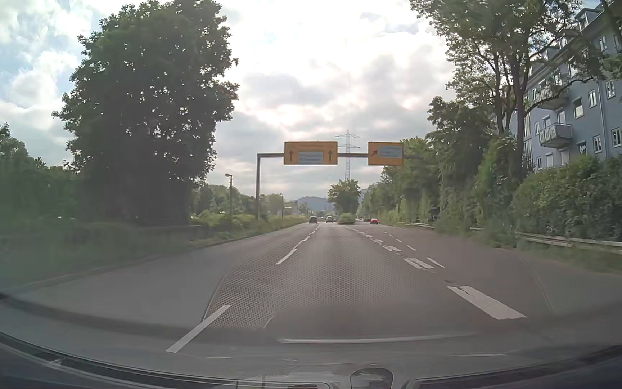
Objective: Follow the waypoints while adhering to traffic rules and regulations
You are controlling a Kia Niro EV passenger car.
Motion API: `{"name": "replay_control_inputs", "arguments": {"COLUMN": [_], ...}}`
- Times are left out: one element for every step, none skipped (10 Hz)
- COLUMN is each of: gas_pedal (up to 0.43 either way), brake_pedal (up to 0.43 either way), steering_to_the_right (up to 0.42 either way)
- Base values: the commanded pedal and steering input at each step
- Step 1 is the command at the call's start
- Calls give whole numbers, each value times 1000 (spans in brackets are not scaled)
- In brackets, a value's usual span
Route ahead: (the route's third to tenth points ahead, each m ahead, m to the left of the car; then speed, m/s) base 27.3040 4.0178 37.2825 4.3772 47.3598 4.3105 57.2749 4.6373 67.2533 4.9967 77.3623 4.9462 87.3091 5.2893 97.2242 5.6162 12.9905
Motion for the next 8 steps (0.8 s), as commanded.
{"name": "replay_control_inputs", "arguments": {"gas_pedal": [110,110,110,110,110,110,110,110], "brake_pedal": [0,0,0,0,0,0,0,0], "steering_to_the_right": [1,1,1,1,0,-1,-4,-6]}}
